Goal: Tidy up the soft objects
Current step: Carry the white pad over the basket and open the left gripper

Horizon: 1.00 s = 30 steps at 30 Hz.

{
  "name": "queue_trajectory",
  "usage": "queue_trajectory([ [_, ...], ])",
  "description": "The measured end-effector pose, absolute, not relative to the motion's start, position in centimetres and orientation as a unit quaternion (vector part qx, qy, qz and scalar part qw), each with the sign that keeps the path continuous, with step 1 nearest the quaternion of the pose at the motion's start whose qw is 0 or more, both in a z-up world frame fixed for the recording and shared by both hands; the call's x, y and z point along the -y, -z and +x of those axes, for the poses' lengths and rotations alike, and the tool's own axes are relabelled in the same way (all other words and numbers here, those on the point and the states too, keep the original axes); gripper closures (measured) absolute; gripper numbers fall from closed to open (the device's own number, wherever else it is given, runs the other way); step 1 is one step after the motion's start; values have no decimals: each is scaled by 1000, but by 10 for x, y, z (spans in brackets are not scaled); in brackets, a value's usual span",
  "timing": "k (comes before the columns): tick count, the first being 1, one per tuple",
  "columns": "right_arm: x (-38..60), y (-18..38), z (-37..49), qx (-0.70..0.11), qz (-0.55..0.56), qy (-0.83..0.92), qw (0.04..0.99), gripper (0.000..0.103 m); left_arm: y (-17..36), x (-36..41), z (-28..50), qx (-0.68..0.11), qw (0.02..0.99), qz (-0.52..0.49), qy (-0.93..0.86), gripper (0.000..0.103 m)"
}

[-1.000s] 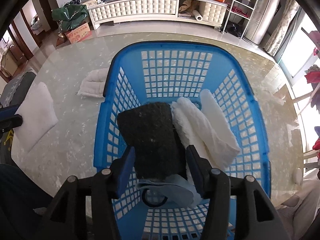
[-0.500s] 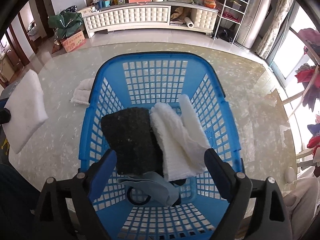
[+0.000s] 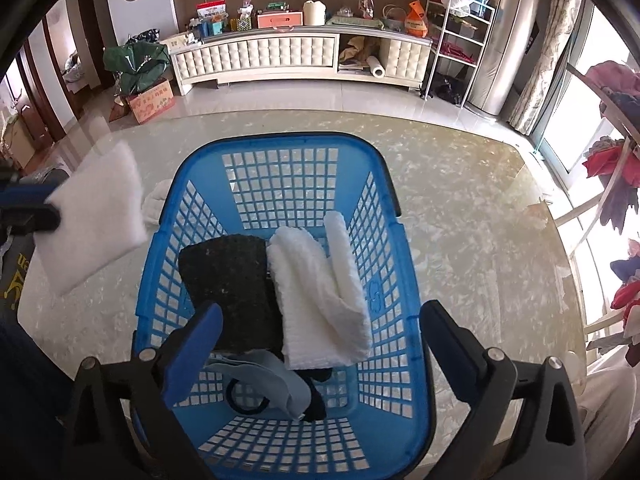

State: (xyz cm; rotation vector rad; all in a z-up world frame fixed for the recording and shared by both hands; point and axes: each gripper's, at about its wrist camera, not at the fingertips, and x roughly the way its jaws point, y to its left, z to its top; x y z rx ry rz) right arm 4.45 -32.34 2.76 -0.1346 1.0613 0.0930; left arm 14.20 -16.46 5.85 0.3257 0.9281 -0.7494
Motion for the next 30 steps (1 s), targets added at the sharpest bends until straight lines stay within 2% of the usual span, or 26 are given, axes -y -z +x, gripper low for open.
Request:
queue_trajectory([
  [6, 333, -31, 44, -499, -39, -63, 864, 0, -58, 189, 155, -438, 807, 177, 355, 90],
  [19, 346, -31, 45, -503, -7, -74, 861, 0, -19, 227, 202, -465, 786, 228, 338, 90],
  [30, 350, -29, 47, -512, -1, -65, 856, 0, 9, 249, 224, -447, 773, 287, 347, 90],
])
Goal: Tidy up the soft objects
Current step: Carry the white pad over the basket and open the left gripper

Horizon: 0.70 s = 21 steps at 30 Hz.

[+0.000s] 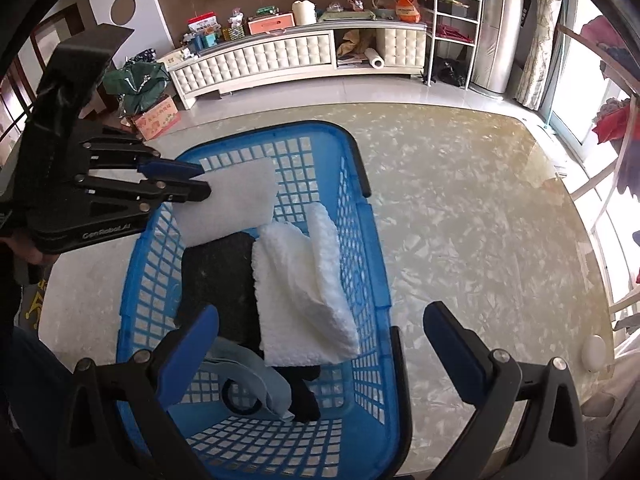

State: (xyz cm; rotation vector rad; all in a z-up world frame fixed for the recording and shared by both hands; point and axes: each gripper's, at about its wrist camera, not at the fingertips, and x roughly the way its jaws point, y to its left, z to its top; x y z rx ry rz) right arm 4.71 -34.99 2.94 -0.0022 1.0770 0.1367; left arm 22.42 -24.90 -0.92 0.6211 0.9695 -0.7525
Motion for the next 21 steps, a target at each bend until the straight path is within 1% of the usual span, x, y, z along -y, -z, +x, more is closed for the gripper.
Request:
queue_trajectory([
  [5, 350, -27, 47, -518, -1, -64, 853, 0, 21, 259, 228, -437, 766, 314, 353, 90],
  [11, 350, -25, 48, -521, -4, -68, 851, 0, 32, 260, 239, -451, 753, 326, 352, 90],
  [18, 353, -26, 47, -522, 3, -68, 850, 0, 30, 262, 231, -453, 735, 331, 380, 90],
  [21, 353, -26, 47, -520, 4, -70, 851, 0, 32, 264, 233, -453, 738, 340, 366, 90],
])
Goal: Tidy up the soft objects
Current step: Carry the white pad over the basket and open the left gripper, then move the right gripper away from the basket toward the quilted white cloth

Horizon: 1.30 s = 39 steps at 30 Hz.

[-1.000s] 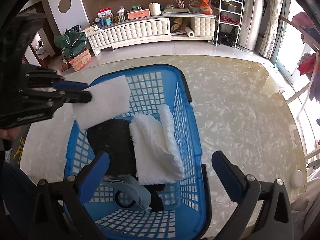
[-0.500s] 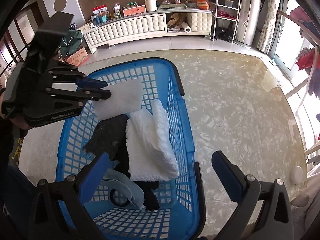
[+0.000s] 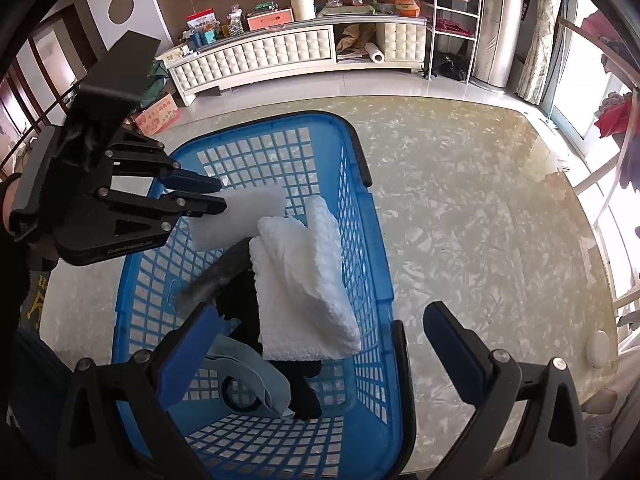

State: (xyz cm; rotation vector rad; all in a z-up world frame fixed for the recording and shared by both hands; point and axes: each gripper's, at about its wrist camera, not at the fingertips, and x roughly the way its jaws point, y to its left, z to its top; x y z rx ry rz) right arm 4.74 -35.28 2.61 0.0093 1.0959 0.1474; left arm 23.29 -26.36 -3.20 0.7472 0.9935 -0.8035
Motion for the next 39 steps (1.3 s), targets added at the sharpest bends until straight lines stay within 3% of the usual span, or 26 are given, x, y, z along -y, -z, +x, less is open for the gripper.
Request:
queue_trajectory([
  [7, 355, -25, 47, -522, 8, -69, 850, 0, 39, 261, 236, -456, 739, 349, 353, 87],
  [10, 355, -26, 47, -523, 10, -69, 849, 0, 42, 264, 235, -451, 739, 363, 345, 73],
  [12, 355, -26, 47, -522, 8, -72, 850, 0, 42, 267, 234, -448, 739, 367, 344, 57],
  [20, 354, -26, 45, -526, 6, -73, 848, 0, 36, 270, 226, -448, 740, 378, 331, 22],
  [28, 351, -24, 46, -529, 0, -69, 846, 0, -1, 249, 213, -433, 780, 329, 309, 17],
  [31, 346, -29, 44, -520, -2, -71, 851, 0, -17, 236, 198, -424, 798, 305, 301, 11],
  [33, 343, -32, 43, -516, -6, -72, 854, 0, -25, 230, 190, -426, 803, 289, 300, 0],
  [39, 325, -41, 40, -504, -25, -77, 860, 0, -44, 202, 167, -409, 830, 257, 278, 0],
])
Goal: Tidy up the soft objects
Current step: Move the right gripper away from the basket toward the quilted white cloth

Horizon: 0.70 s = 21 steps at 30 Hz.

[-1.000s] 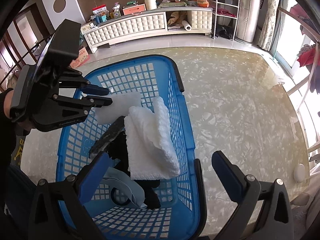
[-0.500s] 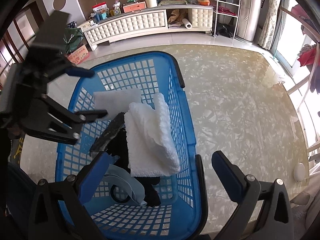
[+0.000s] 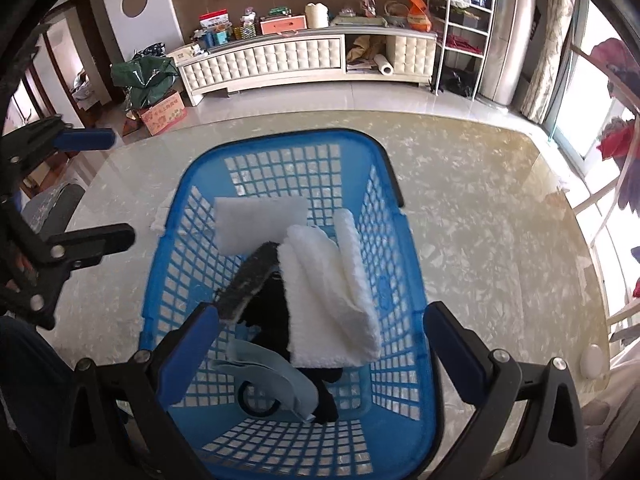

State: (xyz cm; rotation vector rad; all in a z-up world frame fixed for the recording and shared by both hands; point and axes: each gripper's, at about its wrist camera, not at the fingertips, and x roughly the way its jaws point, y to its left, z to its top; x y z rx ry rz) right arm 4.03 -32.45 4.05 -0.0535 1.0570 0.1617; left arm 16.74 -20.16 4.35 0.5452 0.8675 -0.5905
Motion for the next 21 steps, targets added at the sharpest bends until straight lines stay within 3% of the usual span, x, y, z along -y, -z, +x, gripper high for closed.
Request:
queue_trajectory([
  [21, 221, -52, 54, -465, -81, -137, 871, 0, -36, 69, 141, -411, 872, 139, 228, 0],
])
